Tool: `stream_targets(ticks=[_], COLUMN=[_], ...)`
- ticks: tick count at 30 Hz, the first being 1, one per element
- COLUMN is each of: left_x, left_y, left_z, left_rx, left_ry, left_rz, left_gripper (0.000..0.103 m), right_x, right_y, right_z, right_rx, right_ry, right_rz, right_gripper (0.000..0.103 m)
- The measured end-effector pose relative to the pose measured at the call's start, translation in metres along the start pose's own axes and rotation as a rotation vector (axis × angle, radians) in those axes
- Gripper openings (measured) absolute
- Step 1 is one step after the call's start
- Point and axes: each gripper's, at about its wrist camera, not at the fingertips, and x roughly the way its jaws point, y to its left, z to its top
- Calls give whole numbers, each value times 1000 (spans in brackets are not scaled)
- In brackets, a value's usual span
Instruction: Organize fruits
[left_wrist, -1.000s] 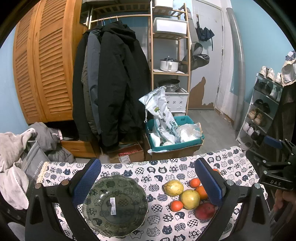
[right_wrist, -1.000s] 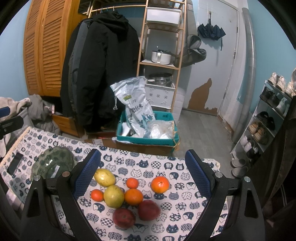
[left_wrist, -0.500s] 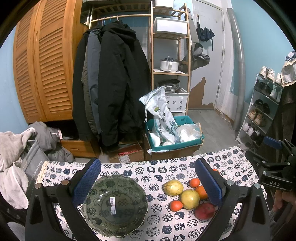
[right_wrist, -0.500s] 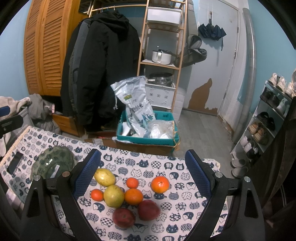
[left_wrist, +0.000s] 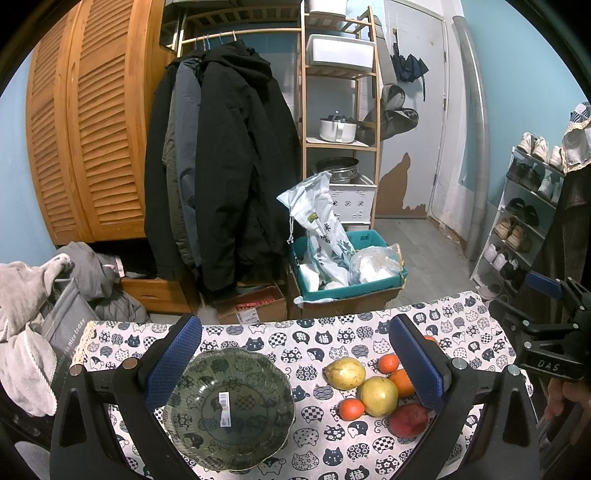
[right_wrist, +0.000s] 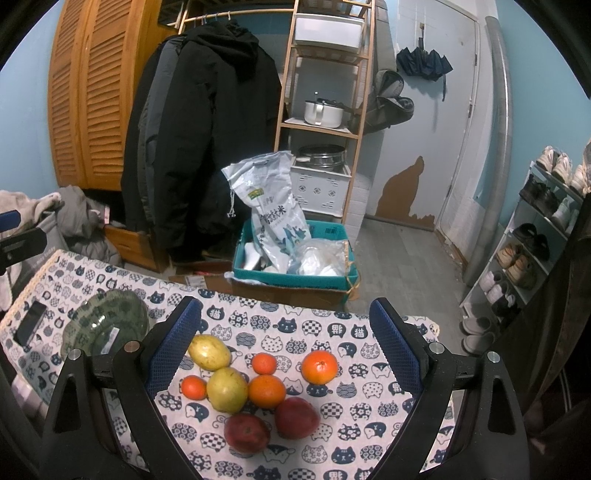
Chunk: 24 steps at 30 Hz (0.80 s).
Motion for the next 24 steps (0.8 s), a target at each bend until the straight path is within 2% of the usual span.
stream_targets(ticks=[24], left_x=[0], left_y=[-4], left_z=[-1], left_rx=[-1], left_ry=[2], left_rz=[-1], left_gripper=[102], right_x=[0], right_y=[0], right_z=[1], right_rx=[-1], right_ry=[1], right_rz=[-2], right_gripper=[91])
